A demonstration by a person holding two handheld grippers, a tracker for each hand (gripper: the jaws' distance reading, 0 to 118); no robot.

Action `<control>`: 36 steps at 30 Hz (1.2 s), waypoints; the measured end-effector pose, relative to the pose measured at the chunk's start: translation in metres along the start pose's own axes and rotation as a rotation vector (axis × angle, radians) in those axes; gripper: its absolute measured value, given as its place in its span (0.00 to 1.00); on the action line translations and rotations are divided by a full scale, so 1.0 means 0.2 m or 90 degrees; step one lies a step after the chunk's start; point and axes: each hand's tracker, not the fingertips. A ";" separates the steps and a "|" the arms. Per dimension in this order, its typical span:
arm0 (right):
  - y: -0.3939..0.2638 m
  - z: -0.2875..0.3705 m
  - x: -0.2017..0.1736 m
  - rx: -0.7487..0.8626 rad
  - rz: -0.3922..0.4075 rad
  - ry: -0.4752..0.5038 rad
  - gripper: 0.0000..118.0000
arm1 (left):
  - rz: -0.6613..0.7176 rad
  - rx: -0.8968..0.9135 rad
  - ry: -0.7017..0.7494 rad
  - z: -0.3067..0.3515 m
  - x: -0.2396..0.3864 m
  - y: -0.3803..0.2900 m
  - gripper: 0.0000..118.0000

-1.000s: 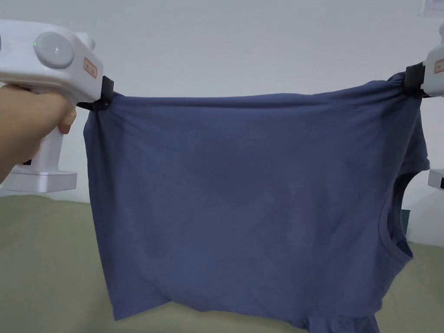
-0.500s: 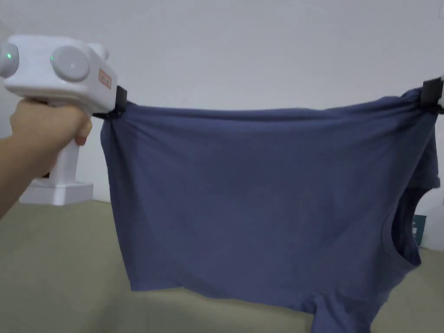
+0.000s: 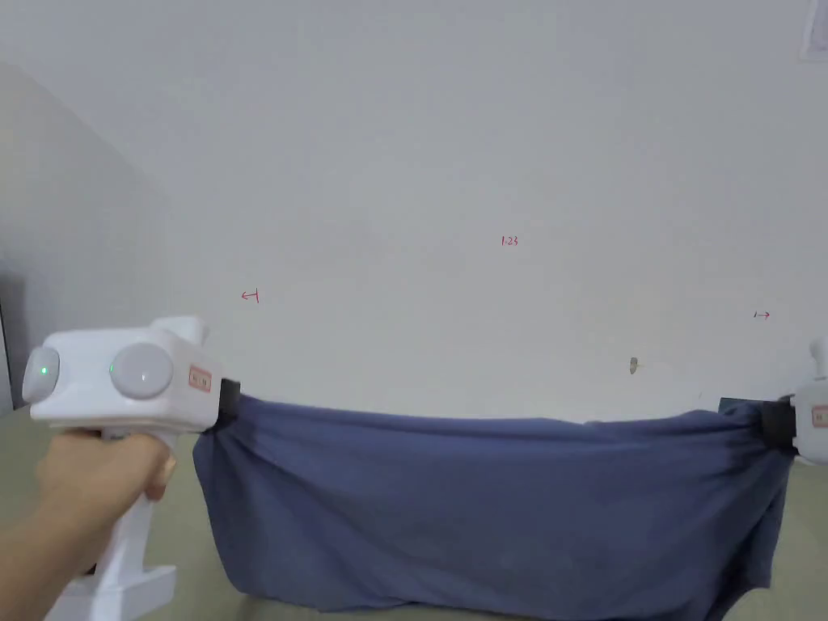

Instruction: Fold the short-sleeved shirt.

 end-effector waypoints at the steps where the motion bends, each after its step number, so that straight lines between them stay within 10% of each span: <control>1: -0.06 0.01 0.01 -0.005 0.001 -0.003 0.04 | 0.006 -0.006 -0.004 0.01 -0.01 -0.06 0.02; 36: -1.38 0.68 0.22 -0.151 -0.008 0.022 0.04 | 0.013 -0.105 -0.023 0.56 -0.31 -1.42 0.02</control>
